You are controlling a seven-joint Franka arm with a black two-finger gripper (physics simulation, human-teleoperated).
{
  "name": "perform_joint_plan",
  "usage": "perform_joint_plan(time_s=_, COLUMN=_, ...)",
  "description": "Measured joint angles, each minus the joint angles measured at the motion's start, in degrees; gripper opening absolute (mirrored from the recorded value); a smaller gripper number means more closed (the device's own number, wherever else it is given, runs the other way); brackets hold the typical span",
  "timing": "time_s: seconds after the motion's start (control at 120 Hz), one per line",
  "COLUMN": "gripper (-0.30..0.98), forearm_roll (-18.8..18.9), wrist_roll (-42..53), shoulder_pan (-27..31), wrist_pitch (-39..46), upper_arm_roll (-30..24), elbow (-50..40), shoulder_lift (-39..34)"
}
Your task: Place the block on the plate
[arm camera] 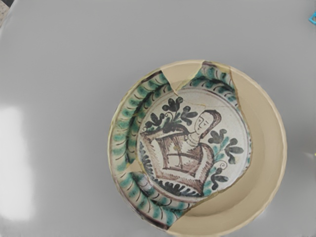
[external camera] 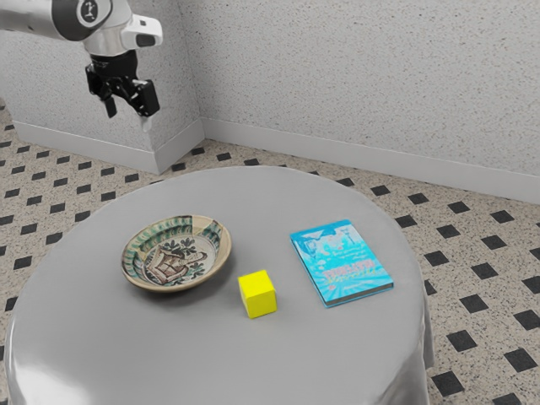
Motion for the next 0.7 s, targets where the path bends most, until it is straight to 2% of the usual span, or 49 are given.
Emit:
perform_joint_plan(time_s=0.183, gripper=0.69, forearm_roll=-0.42, wrist_roll=0.04, shoulder_pan=-1.79, wrist_pitch=-0.37, upper_arm_roll=-0.85, elbow=-0.96, shoulder_lift=0.02)
perform_joint_plan(time_s=0.317, gripper=0.69, forearm_roll=-0.34, wrist_roll=0.21, shoulder_pan=-2.86, wrist_pitch=0.45, upper_arm_roll=-7.13, elbow=-5.17, shoulder_lift=-0.59)
perform_joint_plan(time_s=0.45, gripper=0.69, forearm_roll=-0.48, wrist_roll=0.30, shoulder_pan=-4.81, wrist_pitch=3.56, upper_arm_roll=-10.38, elbow=-10.65, shoulder_lift=-0.52)
perform_joint_plan(time_s=0.7, gripper=0.69, forearm_roll=-0.61, wrist_roll=0.55, shoulder_pan=-4.97, wrist_pitch=12.28, upper_arm_roll=-13.52, elbow=-20.13, shoulder_lift=-0.17)
